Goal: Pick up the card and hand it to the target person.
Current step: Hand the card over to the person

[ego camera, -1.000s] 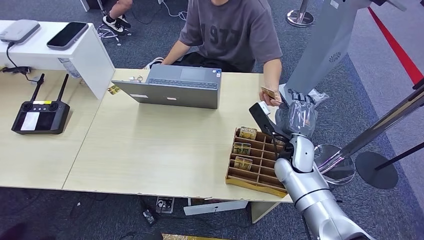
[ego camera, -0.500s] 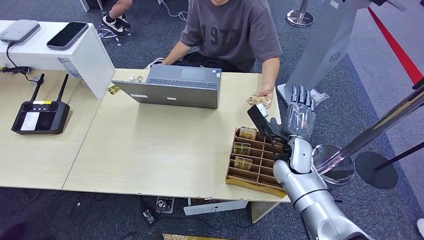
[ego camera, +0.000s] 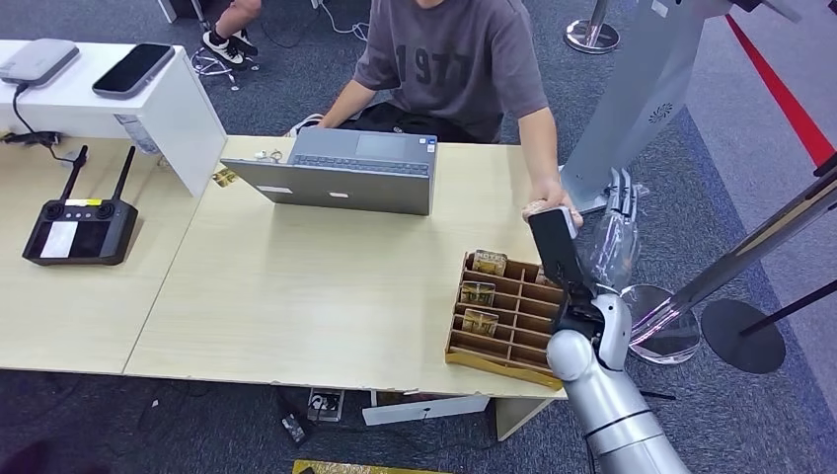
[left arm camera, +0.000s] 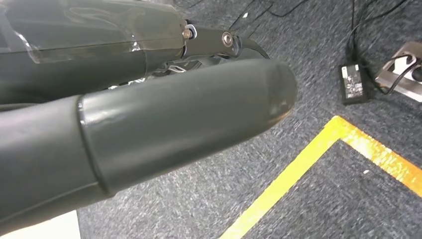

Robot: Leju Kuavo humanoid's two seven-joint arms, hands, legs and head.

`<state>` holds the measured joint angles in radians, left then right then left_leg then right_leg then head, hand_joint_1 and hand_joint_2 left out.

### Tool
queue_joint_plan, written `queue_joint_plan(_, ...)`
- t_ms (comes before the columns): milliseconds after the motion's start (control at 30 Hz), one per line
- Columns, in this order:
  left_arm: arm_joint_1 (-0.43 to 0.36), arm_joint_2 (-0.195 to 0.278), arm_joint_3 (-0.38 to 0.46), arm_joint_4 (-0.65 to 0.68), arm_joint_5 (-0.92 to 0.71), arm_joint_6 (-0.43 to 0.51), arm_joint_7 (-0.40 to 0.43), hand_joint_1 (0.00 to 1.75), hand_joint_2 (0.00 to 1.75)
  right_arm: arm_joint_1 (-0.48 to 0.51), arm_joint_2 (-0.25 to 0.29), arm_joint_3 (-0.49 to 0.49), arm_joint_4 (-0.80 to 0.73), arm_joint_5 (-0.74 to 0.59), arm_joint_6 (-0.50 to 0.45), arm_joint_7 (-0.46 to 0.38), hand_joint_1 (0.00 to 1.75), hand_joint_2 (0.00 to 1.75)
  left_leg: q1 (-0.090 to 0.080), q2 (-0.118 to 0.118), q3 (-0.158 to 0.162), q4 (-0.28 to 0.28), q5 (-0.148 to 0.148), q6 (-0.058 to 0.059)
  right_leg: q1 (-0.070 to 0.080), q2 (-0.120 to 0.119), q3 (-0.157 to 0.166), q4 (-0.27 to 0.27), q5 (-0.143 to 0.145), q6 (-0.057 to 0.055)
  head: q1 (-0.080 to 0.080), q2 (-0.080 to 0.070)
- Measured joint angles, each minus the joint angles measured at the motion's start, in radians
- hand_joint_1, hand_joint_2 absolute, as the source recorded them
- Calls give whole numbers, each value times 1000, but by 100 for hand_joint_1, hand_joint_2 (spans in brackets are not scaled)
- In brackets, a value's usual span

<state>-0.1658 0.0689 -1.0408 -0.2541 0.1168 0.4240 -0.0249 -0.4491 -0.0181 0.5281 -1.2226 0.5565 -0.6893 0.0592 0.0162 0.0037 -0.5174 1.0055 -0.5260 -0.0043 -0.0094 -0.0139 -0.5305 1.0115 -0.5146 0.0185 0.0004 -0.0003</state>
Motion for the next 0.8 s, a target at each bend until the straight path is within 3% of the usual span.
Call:
queue_joint_plan(400, 31, 5, 30, 0, 32, 23, -30, 0, 0, 134, -29, -16, -258, -167, 3, -15, 0, 175, 0, 0, 0, 0, 0, 0, 0, 0, 0, 0, 0, 0, 0, 0)
queue_joint_plan(800, 48, 5, 51, 1, 58, 43, -46, 0, 0, 241, -33, 23, -327, -477, 36, -80, 0, 175, 0, 0, 0, 0, 0, 0, 0, 0, 0, 0, 0, 0, 0, 0)
